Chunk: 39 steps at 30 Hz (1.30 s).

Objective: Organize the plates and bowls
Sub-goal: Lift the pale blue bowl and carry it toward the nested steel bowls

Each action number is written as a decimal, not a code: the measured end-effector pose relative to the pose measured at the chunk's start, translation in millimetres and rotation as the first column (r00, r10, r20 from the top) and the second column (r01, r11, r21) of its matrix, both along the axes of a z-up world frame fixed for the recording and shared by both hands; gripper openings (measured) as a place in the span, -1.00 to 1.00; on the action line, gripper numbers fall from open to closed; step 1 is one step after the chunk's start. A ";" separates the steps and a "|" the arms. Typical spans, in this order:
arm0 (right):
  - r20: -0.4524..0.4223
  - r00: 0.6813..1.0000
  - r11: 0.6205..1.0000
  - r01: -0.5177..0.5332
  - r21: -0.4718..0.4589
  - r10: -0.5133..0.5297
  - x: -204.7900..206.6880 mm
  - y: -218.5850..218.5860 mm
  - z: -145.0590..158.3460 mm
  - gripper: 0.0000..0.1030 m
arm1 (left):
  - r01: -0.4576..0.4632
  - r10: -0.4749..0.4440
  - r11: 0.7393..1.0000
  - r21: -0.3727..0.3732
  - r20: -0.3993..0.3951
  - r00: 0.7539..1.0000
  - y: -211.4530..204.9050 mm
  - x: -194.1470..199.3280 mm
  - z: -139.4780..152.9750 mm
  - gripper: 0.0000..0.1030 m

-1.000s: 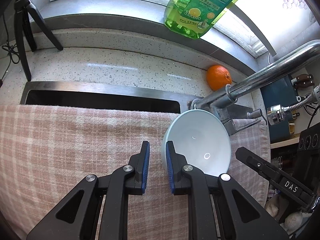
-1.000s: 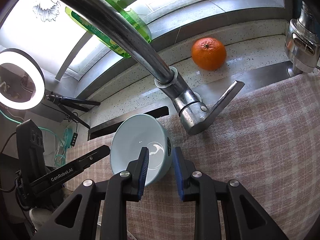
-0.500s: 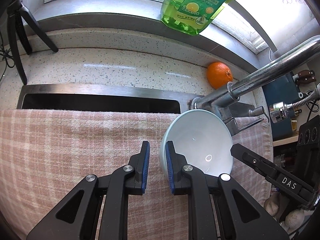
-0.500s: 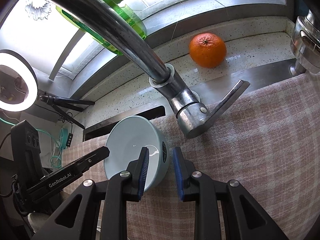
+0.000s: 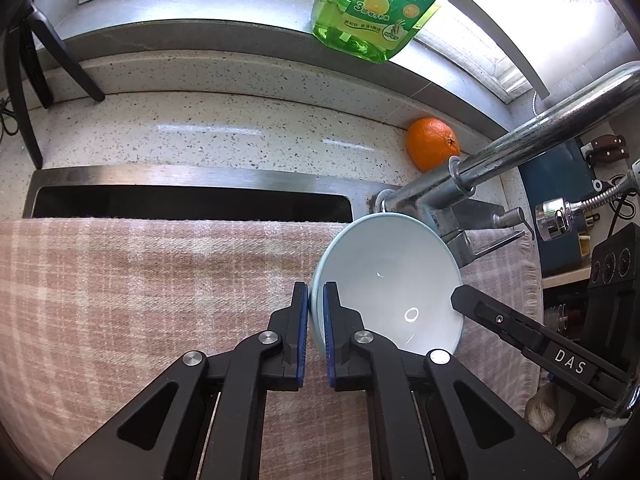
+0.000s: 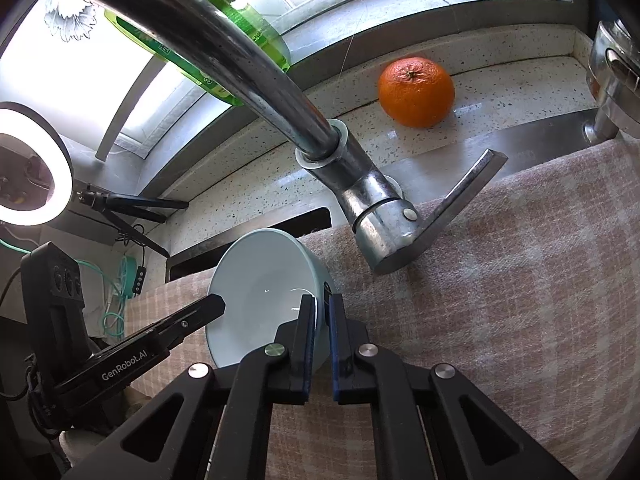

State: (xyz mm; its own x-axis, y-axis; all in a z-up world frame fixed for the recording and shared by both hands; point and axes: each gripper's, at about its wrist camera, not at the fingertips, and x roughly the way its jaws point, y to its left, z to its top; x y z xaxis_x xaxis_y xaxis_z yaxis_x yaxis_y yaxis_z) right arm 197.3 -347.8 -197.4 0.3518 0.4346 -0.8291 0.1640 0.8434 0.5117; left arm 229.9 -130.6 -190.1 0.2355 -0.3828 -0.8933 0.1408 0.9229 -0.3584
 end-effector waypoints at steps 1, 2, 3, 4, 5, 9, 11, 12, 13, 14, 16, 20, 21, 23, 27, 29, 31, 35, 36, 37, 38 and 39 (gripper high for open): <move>0.001 1.000 1.000 -0.002 -0.004 0.002 0.1 0.4 0.5 -0.88 | 0.000 0.000 1.000 0.002 0.001 1.000 0.2 -0.2 0.2 -0.88; 0.002 1.000 1.000 -0.002 -0.005 0.002 -0.2 1.1 1.2 -0.88 | -0.002 0.002 1.000 0.001 0.000 1.000 0.5 0.0 -0.2 -0.88; 0.003 1.000 1.000 -0.003 -0.006 0.003 -0.6 1.4 1.5 -0.88 | -0.002 0.002 1.000 0.000 0.000 1.000 0.8 0.0 -0.4 -0.88; 0.003 1.000 1.000 -0.001 -0.004 0.001 -1.0 1.4 1.6 -0.88 | -0.003 0.003 1.000 0.000 -0.001 1.000 1.1 -0.2 -0.6 -0.88; 0.002 1.000 1.000 0.000 -0.002 0.000 -1.2 1.8 1.7 -0.88 | -0.002 0.002 1.000 0.002 0.000 1.000 1.1 -0.5 -0.5 -0.88; -0.001 1.000 1.000 0.005 -0.001 -0.005 -2.5 1.8 2.5 -0.88 | 0.007 -0.007 1.000 0.014 0.010 1.000 -0.6 -3.6 1.8 -0.88; -0.001 1.000 1.000 0.011 0.002 -0.011 -4.0 1.1 3.7 -0.88 | 0.007 -0.007 1.000 0.010 0.012 1.000 0.1 -5.6 3.8 -0.88; -0.003 1.000 1.000 0.015 0.007 -0.015 -4.9 0.5 4.2 -0.88 | 0.006 -0.006 1.000 0.007 0.012 1.000 0.5 -6.3 4.9 -0.88; -0.005 1.000 1.000 0.020 0.013 -0.019 -5.8 -0.1 4.7 -0.88 | 0.007 -0.007 1.000 0.005 0.012 1.000 1.1 -7.0 6.0 -0.88; -0.006 1.000 1.000 0.022 0.019 -0.022 -6.9 -0.5 5.6 -0.88 | 0.004 -0.004 1.000 0.003 0.013 1.000 1.7 -7.9 7.2 -0.88; -0.001 1.000 1.000 0.020 0.013 -0.020 -8.6 0.0 8.3 -0.88 | 0.005 -0.005 1.000 0.001 0.018 1.000 2.7 -10.2 10.6 -0.88; 0.009 1.000 1.000 0.018 0.005 -0.018 -15.0 1.4 16.1 -0.88 | 0.011 -0.011 1.000 0.011 0.037 0.999 2.5 -16.0 18.2 -0.88; 0.011 1.000 1.000 0.018 0.007 -0.018 -16.5 0.9 18.1 -0.88 | 0.012 -0.012 1.000 0.010 0.039 0.999 2.8 -17.4 19.8 -0.88; 0.016 1.000 1.000 0.020 0.008 -0.020 -19.3 -0.4 22.4 -0.88 | 0.015 -0.015 1.000 0.003 0.040 0.999 3.3 -20.2 22.6 -0.88; 0.028 0.999 1.000 0.019 0.008 -0.019 -24.6 -0.3 32.3 -0.88 | 0.021 -0.021 1.000 -0.001 0.049 0.999 3.6 -27.4 29.0 -0.88; 0.035 0.999 1.000 0.018 0.005 -0.018 -28.4 0.7 37.9 -0.88 | 0.022 -0.022 1.000 -0.001 0.055 0.998 4.3 -30.9 32.3 -0.88; 0.042 0.999 1.000 0.017 0.004 -0.017 -32.6 1.3 43.0 -0.88 | 0.025 -0.025 1.000 0.000 0.062 0.998 4.8 -34.3 36.0 -0.88; 0.054 0.998 1.000 0.014 0.004 -0.014 -40.1 4.5 51.9 -0.88 | 0.026 -0.026 1.000 -0.004 0.073 0.997 8.0 -40.3 42.0 -0.88; 0.057 0.998 1.000 0.014 0.004 -0.014 -41.7 5.5 53.8 -0.88 | 0.026 -0.025 1.000 -0.005 0.075 0.997 9.2 -41.7 43.4 -0.88; 0.059 0.998 1.000 0.012 0.004 -0.013 -43.1 7.0 55.5 -0.88 | 0.025 -0.024 1.000 -0.005 0.078 0.997 10.6 -43.4 44.9 -0.88; 0.061 0.998 1.000 0.011 0.004 -0.011 -44.2 8.7 57.5 -0.88 | 0.023 -0.023 1.000 -0.005 0.081 0.996 12.2 -45.3 46.4 -0.88; 0.063 0.998 1.000 0.009 0.004 -0.010 -45.3 10.2 59.2 -0.88 | 0.023 -0.022 1.000 -0.003 0.085 0.996 13.9 -47.0 48.0 -0.88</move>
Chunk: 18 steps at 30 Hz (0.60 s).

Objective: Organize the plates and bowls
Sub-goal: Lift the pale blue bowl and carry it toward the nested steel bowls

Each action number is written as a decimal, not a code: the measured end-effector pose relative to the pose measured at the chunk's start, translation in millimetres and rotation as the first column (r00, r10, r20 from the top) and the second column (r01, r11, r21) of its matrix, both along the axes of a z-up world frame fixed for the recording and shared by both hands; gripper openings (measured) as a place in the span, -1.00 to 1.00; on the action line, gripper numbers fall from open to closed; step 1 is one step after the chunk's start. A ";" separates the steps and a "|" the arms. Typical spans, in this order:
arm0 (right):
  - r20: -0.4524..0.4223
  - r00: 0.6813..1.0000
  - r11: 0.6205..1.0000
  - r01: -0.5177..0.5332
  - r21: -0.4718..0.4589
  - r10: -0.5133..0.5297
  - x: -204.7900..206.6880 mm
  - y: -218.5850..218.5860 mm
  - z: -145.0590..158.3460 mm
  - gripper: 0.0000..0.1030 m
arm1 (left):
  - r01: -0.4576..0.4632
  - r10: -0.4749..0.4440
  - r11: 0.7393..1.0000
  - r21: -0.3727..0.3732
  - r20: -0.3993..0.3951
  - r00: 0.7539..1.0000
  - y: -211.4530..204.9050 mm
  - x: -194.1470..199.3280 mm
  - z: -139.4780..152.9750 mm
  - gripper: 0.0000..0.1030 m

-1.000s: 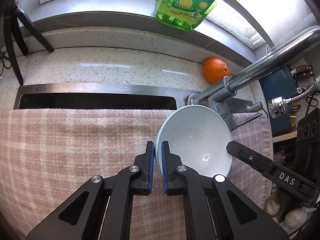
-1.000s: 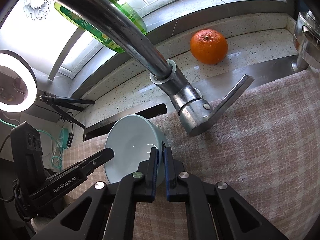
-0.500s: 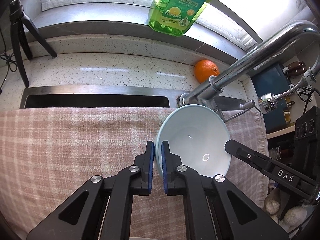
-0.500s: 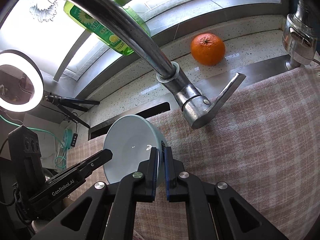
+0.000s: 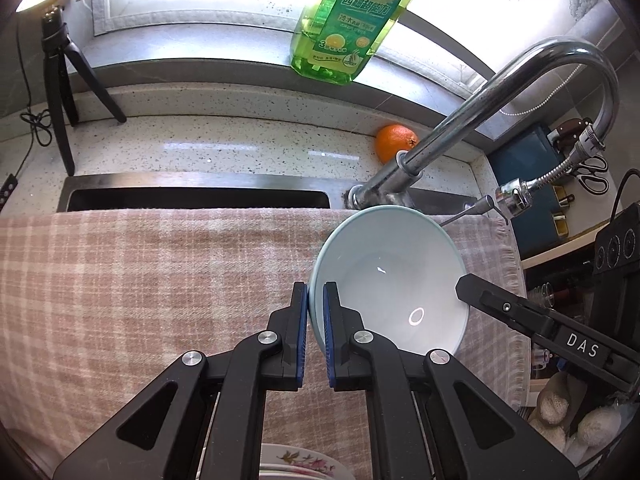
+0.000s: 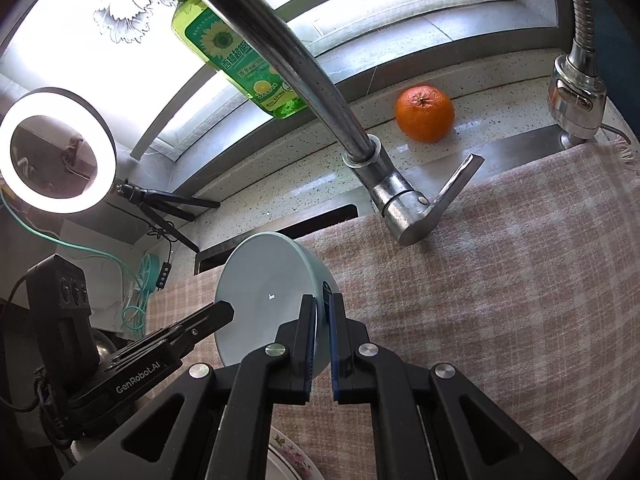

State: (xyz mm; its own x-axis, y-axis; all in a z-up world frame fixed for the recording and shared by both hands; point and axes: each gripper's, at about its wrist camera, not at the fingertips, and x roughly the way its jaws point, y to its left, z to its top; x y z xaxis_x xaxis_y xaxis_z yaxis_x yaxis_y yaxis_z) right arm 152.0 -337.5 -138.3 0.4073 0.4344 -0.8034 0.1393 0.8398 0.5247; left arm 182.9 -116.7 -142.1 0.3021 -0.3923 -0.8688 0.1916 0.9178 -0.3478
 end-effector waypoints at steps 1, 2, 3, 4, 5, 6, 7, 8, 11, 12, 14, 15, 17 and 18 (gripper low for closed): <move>0.002 1.000 1.000 -0.002 0.000 0.002 -1.1 2.0 1.5 -0.88 | -0.001 0.001 1.000 0.001 0.004 1.000 2.1 -1.7 1.3 -0.88; 0.004 1.000 1.000 -0.003 0.000 0.003 -2.4 4.9 3.3 -0.88 | -0.004 0.004 1.000 0.000 0.006 1.000 4.0 -3.3 2.7 -0.88; 0.005 1.000 1.000 -0.005 0.001 0.005 -2.7 7.1 4.5 -0.88 | -0.006 0.006 1.000 0.000 0.008 1.000 6.4 -5.1 4.3 -0.88; 0.007 1.000 1.000 -0.006 0.001 0.006 -3.5 9.7 5.9 -0.88 | -0.008 0.008 1.000 0.000 0.010 1.000 8.7 -6.7 5.9 -0.88; 0.008 1.000 1.000 -0.009 0.001 0.009 -4.1 12.6 7.4 -0.88 | -0.010 0.010 1.000 0.000 0.012 1.000 11.4 -8.5 7.5 -0.88; 0.009 1.000 1.000 -0.012 0.001 0.012 -4.6 15.6 8.9 -0.88 | -0.013 0.013 1.000 0.000 0.015 1.000 14.0 -10.2 9.2 -0.88; 0.011 1.000 1.000 -0.015 0.002 0.015 -5.1 18.8 10.4 -0.88 | -0.017 0.017 1.000 0.000 0.017 1.000 16.8 -11.9 10.7 -0.88; 0.011 1.000 1.000 -0.018 0.003 0.018 -5.3 22.1 11.5 -0.88 | -0.020 0.020 1.000 0.001 0.021 1.000 19.8 -13.8 12.4 -0.88; 0.016 0.999 1.000 -0.028 0.004 0.027 -7.7 31.8 15.3 -0.88 | -0.030 0.030 1.000 -0.001 0.026 0.999 29.4 -18.0 16.5 -0.88; 0.017 0.999 1.000 -0.031 0.004 0.031 -8.8 35.2 16.4 -0.88 | -0.034 0.034 0.999 -0.002 0.027 0.999 33.5 -20.0 17.7 -0.88; 0.019 0.999 0.999 -0.038 0.007 0.038 -11.0 42.6 18.3 -0.88 | -0.042 0.042 0.999 -0.003 0.028 0.999 41.2 -23.2 18.9 -0.88; 0.020 0.999 0.999 -0.042 0.007 0.042 -12.0 46.3 19.3 -0.88 | -0.046 0.047 0.999 -0.005 0.028 0.999 45.5 -25.0 19.3 -0.88; 0.022 0.999 0.999 -0.049 0.007 0.048 -14.2 53.4 21.2 -0.88 | -0.053 0.053 0.999 -0.003 0.030 0.998 52.7 -29.2 20.4 -0.88; 0.023 0.998 0.999 -0.052 0.008 0.052 -15.1 57.3 22.1 -0.88 | -0.056 0.057 0.998 -0.003 0.031 0.998 56.2 -31.1 20.9 -0.88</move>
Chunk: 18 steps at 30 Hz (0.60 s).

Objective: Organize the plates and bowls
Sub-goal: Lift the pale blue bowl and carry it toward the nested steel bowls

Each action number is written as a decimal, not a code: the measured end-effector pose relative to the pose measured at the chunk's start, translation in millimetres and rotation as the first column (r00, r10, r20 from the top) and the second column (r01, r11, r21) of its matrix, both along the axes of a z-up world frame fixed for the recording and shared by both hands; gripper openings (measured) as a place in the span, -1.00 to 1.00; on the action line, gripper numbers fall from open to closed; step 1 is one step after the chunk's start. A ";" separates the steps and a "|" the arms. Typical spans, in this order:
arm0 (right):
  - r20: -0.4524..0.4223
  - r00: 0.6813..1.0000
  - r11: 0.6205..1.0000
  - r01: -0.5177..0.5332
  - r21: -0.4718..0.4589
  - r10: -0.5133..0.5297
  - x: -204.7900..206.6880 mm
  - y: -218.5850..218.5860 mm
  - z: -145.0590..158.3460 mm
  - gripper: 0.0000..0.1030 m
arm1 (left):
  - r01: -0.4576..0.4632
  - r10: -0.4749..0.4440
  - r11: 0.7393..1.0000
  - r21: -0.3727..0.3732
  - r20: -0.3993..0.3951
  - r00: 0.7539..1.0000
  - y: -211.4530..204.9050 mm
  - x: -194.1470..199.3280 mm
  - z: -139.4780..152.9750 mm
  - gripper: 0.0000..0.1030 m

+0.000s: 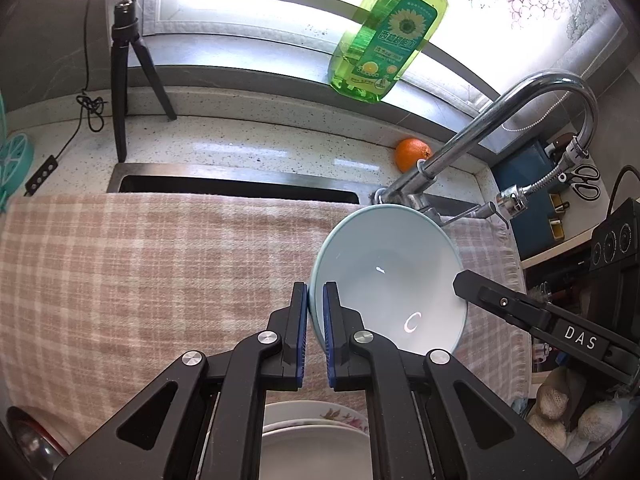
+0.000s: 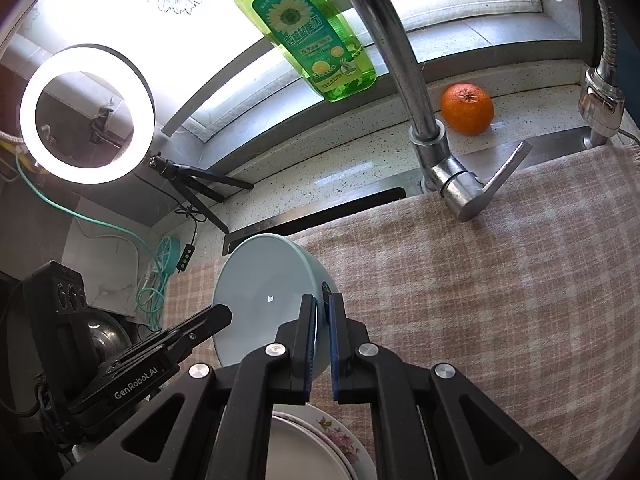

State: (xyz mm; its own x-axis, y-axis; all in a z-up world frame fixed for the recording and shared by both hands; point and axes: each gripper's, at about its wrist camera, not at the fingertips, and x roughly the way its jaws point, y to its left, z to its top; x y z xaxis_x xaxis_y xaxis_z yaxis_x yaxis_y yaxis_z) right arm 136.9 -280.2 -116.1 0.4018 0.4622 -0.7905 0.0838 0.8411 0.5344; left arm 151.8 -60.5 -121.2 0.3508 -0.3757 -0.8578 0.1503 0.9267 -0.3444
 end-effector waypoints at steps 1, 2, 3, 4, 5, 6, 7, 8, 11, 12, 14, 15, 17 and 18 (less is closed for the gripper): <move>0.001 1.000 1.000 -0.004 0.000 0.004 -1.3 3.9 0.7 -0.88 | -0.004 0.004 1.000 -0.001 0.000 1.000 3.8 -2.2 0.8 -0.88; 0.002 1.000 1.000 -0.008 -0.001 0.008 -2.8 7.9 1.6 -0.88 | -0.008 0.008 1.000 -0.003 0.000 1.000 7.6 -4.3 1.2 -0.88; 0.003 1.000 1.000 -0.012 -0.001 0.012 -3.7 11.2 2.1 -0.88 | -0.012 0.012 1.000 -0.002 0.002 1.000 11.1 -6.6 2.7 -0.88; 0.003 1.000 1.000 -0.015 0.000 0.015 -5.0 15.0 2.7 -0.88 | -0.015 0.015 1.000 -0.002 0.005 1.000 14.6 -8.6 3.8 -0.88; 0.004 1.000 1.000 -0.017 -0.001 0.017 -6.1 18.7 3.4 -0.88 | -0.017 0.017 1.000 0.000 0.007 1.000 17.6 -10.5 4.8 -0.88; 0.005 1.000 1.000 -0.022 -0.001 0.022 -7.3 22.9 4.2 -0.88 | -0.022 0.022 1.000 0.002 0.011 1.000 20.8 -12.5 6.2 -0.88; 0.005 1.000 1.000 -0.026 0.000 0.026 -8.6 26.7 4.9 -0.88 | -0.025 0.025 1.000 0.003 0.014 1.000 24.6 -15.1 7.6 -0.88; 0.007 1.000 1.000 -0.029 0.000 0.029 -10.0 30.5 5.8 -0.88 | -0.027 0.027 1.000 0.004 0.016 0.999 28.4 -17.4 8.7 -0.88; 0.011 0.999 0.999 -0.040 0.005 0.040 -13.8 42.5 9.2 -0.88 | -0.040 0.040 0.999 0.001 0.019 0.999 41.1 -24.1 11.6 -0.88; 0.012 0.999 0.999 -0.046 0.007 0.046 -14.8 47.2 10.3 -0.88 | -0.046 0.046 0.999 0.000 0.020 0.999 45.7 -26.4 12.4 -0.88; 0.017 0.998 0.998 -0.057 0.007 0.057 -17.7 56.5 12.8 -0.88 | -0.058 0.058 0.998 -0.002 0.020 0.998 55.7 -31.1 14.1 -0.88; 0.019 0.998 0.998 -0.063 0.007 0.062 -19.0 61.9 14.0 -0.88 | -0.064 0.064 0.998 -0.002 0.022 0.998 60.3 -33.5 14.8 -0.88; 0.022 0.997 0.997 -0.075 0.007 0.075 -22.1 73.2 16.3 -0.88 | -0.077 0.077 0.997 -0.002 0.024 0.997 70.5 -38.8 16.1 -0.88; 0.024 0.996 0.997 -0.081 0.007 0.081 -23.7 77.9 17.3 -0.88 | -0.081 0.081 0.997 -0.003 0.024 0.996 75.3 -41.1 16.5 -0.88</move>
